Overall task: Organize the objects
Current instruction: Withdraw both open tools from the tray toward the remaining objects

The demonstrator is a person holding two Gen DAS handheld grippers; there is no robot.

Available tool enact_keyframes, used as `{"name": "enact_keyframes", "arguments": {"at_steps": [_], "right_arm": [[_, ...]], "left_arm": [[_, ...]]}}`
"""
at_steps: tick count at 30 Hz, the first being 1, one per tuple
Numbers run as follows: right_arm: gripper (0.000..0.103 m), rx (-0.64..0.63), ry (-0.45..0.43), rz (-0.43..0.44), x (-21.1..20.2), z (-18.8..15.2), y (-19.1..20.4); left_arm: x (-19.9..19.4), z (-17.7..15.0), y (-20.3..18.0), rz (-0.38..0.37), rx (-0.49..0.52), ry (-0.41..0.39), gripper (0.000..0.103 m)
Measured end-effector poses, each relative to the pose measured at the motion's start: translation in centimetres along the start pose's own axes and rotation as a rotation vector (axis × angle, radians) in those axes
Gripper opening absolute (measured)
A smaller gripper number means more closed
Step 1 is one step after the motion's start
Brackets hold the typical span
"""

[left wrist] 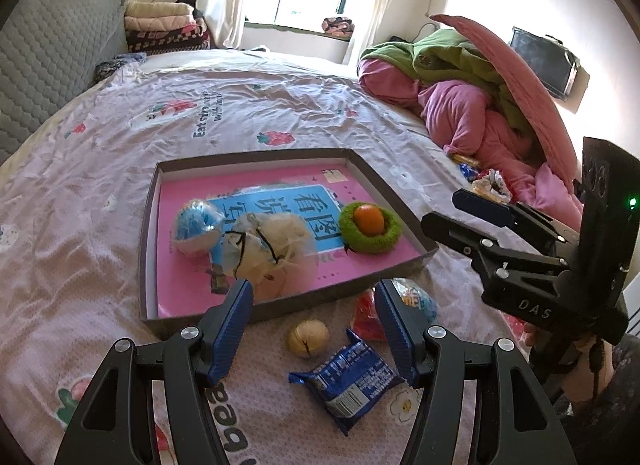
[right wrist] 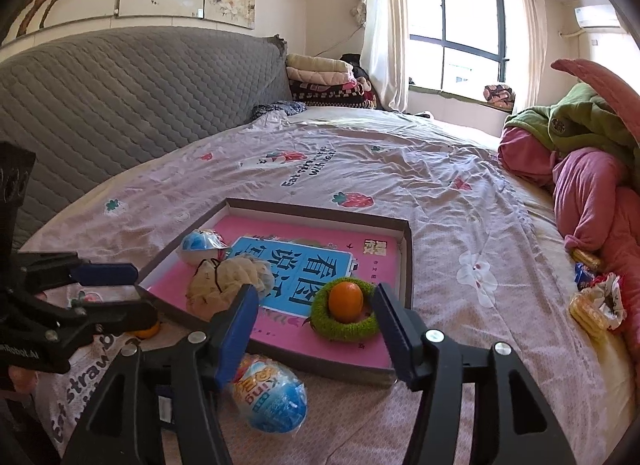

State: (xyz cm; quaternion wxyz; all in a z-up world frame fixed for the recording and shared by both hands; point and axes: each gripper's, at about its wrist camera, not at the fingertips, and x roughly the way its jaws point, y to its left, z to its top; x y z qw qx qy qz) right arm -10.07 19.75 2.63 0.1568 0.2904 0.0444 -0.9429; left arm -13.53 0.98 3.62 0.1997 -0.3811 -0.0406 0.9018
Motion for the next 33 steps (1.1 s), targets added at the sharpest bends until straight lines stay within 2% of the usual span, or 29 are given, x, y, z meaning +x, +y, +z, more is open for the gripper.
{"name": "enact_keyframes", "arguments": {"at_steps": [10,18,24,33], "right_arm": [[0.062,0.012,0.010,0.023,-0.8,-0.9,1.0],[0.062,0.036,0.011,0.023,-1.8,-1.5,0.9],[0.062,0.041,0.001,0.015,-2.6,-1.9,0.7],[0.062,0.021,-0.019,0.041,-3.6,-1.9,1.0]], "left_arm": [[-0.9,-2.4,-1.0,0.031,-0.012,-0.017,0.065],[-1.7,-3.0,-1.4,0.025,-0.022,-0.017,0.065],[-2.5,-3.8,-1.5,0.029,-0.079,-0.031,0.065],[-3.1,-4.6,-2.6,0.063,-0.083,-0.031,0.065]]}}
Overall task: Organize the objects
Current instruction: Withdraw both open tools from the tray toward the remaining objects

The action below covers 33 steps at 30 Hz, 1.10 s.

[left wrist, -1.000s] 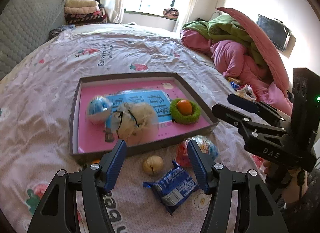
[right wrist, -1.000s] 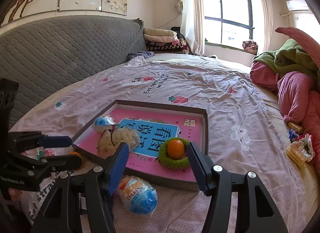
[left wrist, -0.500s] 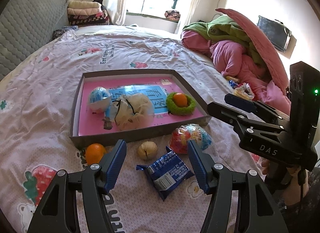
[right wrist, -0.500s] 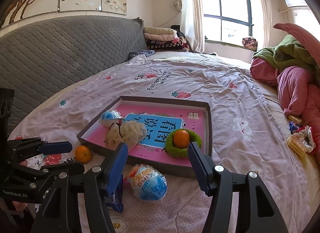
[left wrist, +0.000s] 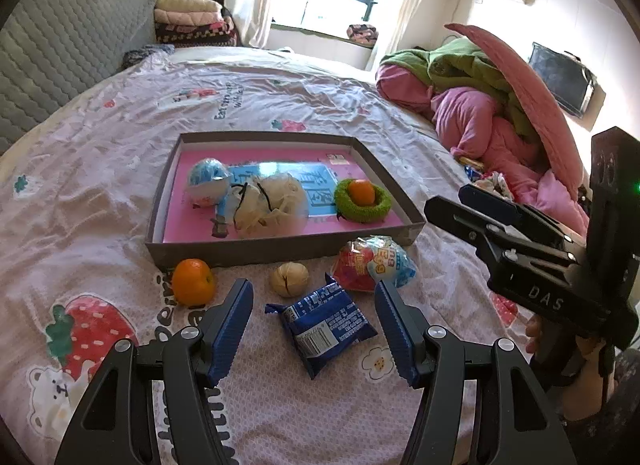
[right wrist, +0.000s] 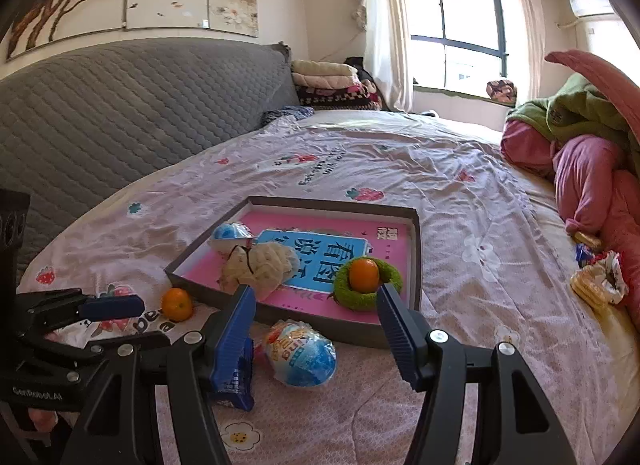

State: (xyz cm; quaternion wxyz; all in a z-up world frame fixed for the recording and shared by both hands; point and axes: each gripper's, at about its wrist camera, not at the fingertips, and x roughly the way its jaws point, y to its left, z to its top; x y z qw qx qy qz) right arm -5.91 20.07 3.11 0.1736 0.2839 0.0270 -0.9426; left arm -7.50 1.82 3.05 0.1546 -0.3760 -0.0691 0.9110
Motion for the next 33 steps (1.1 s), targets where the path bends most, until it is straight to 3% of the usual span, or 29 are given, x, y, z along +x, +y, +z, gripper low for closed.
{"name": "enact_keyframes", "arguments": {"at_steps": [23,33], "right_arm": [[0.063,0.009,-0.053,0.038,-2.8,-0.5,0.2],[0.063,0.014,-0.049,0.066,-2.1,-1.2,-0.5]], "left_arm": [[-0.5,-0.7,-2.1,0.070,0.026,-0.008,0.065],[1.1,-1.5,-2.3,0.086,0.026,0.026,0.065]]}}
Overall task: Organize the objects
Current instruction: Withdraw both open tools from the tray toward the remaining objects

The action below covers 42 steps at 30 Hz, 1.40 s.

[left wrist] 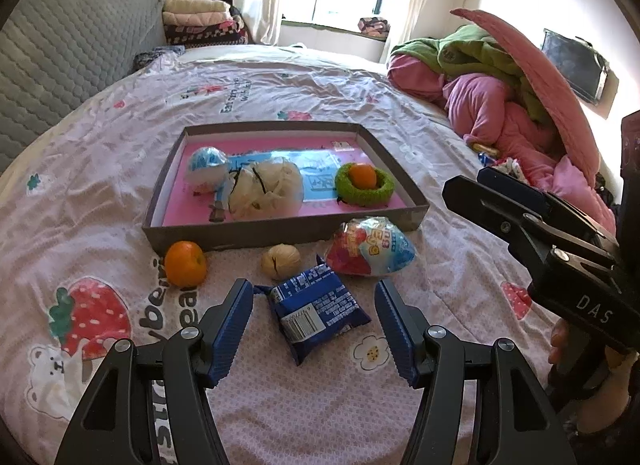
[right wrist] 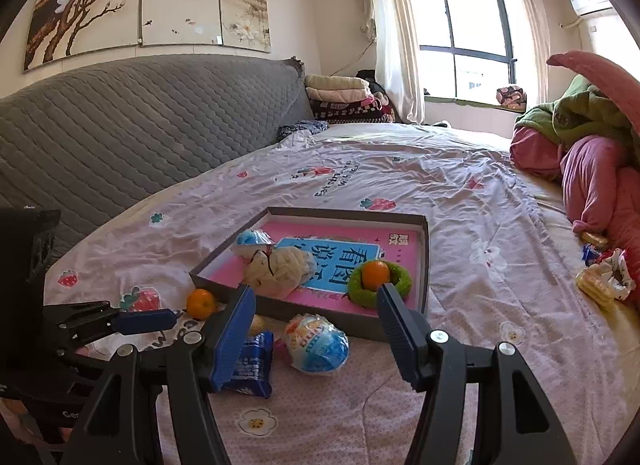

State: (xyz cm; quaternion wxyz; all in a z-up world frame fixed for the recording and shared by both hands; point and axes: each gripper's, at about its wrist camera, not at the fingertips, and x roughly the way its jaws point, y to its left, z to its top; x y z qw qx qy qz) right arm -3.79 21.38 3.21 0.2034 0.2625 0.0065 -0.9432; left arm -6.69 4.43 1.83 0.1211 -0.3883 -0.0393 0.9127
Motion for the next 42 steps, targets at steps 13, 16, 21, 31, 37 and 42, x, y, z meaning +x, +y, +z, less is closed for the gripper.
{"name": "enact_keyframes", "arguments": {"at_steps": [13,16,21,31,37,42], "right_arm": [[0.063,-0.008,0.063,0.006,2.2,-1.2,-0.8],[0.063,-0.005,0.079,0.009,2.7,-1.4,-1.1],[0.063,-0.002,0.107,0.020,3.3,-1.7,-1.4],[0.063,-0.012,0.120,0.034,3.5,-1.8,-1.3],[0.063,-0.013,0.154,0.044,4.4,-2.3,-1.4],[0.063,-0.012,0.179,0.055,5.1,-2.6,-1.5]], "left_arm": [[2.5,-0.8,-0.3,-0.002,0.002,0.046,0.065],[2.9,-1.0,-0.3,-0.010,0.001,0.053,0.065],[3.4,-1.3,-0.3,-0.020,-0.014,0.071,0.065],[4.9,-1.4,-0.6,0.013,-0.047,0.103,0.065],[5.5,-1.3,-1.0,0.056,-0.048,0.107,0.065],[6.1,-1.0,-1.0,0.080,-0.070,0.112,0.068]]}}
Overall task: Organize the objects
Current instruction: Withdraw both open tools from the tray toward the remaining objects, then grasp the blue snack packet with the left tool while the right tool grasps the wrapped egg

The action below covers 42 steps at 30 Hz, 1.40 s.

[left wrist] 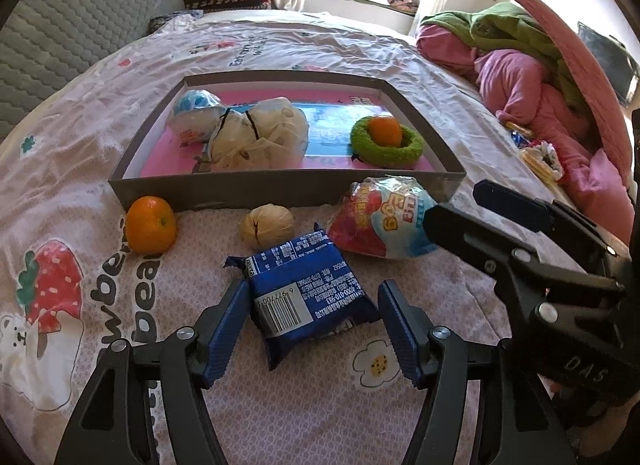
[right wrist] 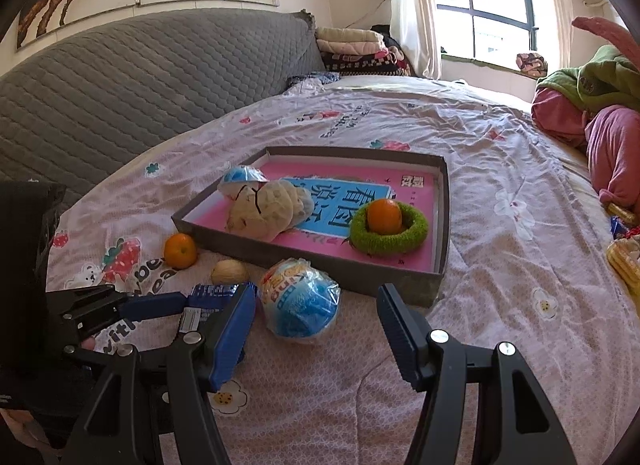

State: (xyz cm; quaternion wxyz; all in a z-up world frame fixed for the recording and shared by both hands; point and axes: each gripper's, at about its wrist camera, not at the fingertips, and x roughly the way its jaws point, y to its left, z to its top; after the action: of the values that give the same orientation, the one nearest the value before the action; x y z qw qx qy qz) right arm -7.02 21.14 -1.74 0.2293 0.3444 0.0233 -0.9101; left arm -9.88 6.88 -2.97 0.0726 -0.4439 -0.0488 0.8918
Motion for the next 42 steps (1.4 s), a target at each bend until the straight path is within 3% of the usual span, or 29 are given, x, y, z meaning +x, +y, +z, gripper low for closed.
{"name": "enact_keyframes", "arguments": {"at_steps": [8,32,36,42], "right_arm": [[0.063,0.002,0.039,0.016,1.2,-0.3,0.0],[0.063,-0.011,0.088,0.055,4.5,-0.1,0.0],[0.056,-0.015,0.094,0.069,4.8,0.1,0.2],[0.055,-0.026,0.084,0.056,4.7,0.2,0.4]], "left_arm": [[0.3,-0.4,-0.2,0.040,0.007,-0.009,0.069],[1.0,-1.0,2.5,0.005,-0.078,0.007,0.072],[1.4,-0.8,2.3,0.013,-0.080,0.005,0.072],[1.7,-0.6,2.3,0.026,-0.089,0.003,0.072]]}}
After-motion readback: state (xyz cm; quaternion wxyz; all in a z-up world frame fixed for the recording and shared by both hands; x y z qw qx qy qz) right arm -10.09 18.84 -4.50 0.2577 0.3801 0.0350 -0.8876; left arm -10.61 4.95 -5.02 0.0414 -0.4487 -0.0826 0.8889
